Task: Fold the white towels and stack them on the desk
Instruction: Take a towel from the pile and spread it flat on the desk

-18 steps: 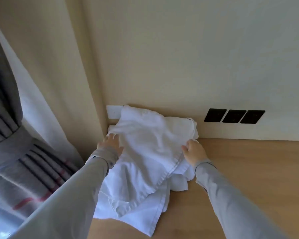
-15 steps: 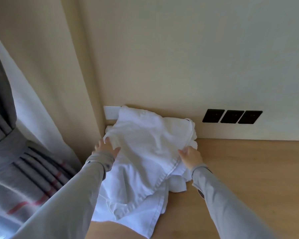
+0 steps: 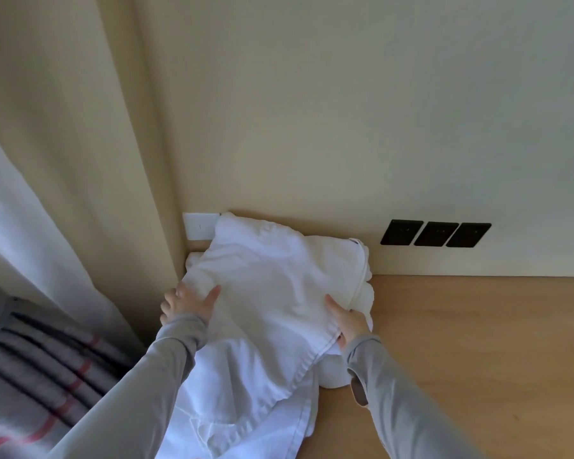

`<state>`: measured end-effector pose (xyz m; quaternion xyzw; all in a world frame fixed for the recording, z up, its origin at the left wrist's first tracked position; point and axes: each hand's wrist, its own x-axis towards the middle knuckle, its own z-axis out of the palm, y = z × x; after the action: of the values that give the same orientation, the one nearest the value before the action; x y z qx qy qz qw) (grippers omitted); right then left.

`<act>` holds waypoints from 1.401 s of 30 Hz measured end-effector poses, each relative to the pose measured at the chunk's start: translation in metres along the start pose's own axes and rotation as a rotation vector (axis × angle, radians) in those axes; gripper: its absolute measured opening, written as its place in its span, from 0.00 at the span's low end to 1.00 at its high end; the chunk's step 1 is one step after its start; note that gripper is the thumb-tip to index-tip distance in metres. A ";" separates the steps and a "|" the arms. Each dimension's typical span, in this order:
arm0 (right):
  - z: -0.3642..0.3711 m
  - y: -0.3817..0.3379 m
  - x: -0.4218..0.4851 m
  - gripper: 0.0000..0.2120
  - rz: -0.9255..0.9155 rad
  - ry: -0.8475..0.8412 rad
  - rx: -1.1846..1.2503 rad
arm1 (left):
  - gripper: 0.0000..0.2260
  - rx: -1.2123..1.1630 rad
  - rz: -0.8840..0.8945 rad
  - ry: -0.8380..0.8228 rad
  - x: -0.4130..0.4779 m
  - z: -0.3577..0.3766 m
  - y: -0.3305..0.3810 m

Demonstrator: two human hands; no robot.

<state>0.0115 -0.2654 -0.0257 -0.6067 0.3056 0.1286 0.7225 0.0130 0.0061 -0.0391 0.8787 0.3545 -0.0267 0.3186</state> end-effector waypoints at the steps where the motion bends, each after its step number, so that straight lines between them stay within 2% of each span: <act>1: 0.003 0.000 -0.001 0.18 0.016 -0.019 0.009 | 0.37 0.036 0.044 -0.005 0.006 -0.003 0.000; 5: 0.012 0.001 -0.006 0.18 -0.024 -0.053 0.061 | 0.35 0.125 0.112 -0.096 0.033 -0.008 -0.002; 11: 0.013 -0.007 -0.013 0.20 -0.199 -0.096 0.087 | 0.37 -0.076 0.057 -0.215 0.062 -0.008 0.010; 15: 0.015 -0.015 -0.020 0.17 -0.264 -0.137 0.113 | 0.37 -0.117 0.033 -0.186 0.067 -0.009 0.016; 21: 0.019 -0.035 -0.035 0.13 -0.365 -0.106 0.107 | 0.37 -0.416 -0.017 -0.294 0.054 -0.025 0.036; 24: 0.018 -0.051 -0.046 0.14 -0.427 -0.098 0.119 | 0.26 -0.517 0.087 -0.350 0.037 -0.035 0.044; 26: 0.016 -0.065 -0.054 0.13 -0.461 -0.095 0.138 | 0.22 -0.611 0.145 -0.369 0.026 -0.045 0.049; 27: 0.015 -0.072 -0.058 0.13 -0.479 -0.091 0.144 | 0.22 -0.648 0.160 -0.363 0.023 -0.050 0.054; 30: 0.007 -0.090 -0.071 0.12 -0.535 -0.093 0.178 | 0.32 -0.645 0.227 -0.412 0.008 -0.065 0.067; 33: 0.000 -0.103 -0.083 0.12 -0.574 -0.087 0.217 | 0.22 -0.680 0.327 -0.460 -0.008 -0.074 0.083; 36: -0.009 -0.115 -0.095 0.11 -0.640 -0.056 0.190 | 0.32 -0.689 0.393 -0.446 -0.024 -0.083 0.100; 37: -0.012 -0.119 -0.099 0.10 -0.670 -0.049 0.178 | 0.31 -0.713 0.411 -0.433 -0.029 -0.085 0.105; 40: -0.025 -0.132 -0.109 0.08 -0.750 -0.024 0.150 | 0.16 -0.813 0.485 -0.411 -0.047 -0.090 0.122; 42: -0.036 -0.142 -0.115 0.07 -0.804 0.011 0.144 | 0.18 -0.880 0.536 -0.403 -0.060 -0.092 0.133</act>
<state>-0.0095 -0.3109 0.1537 -0.6264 0.0563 -0.1892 0.7541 0.0369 -0.0499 0.1229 0.6997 0.0280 0.0381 0.7128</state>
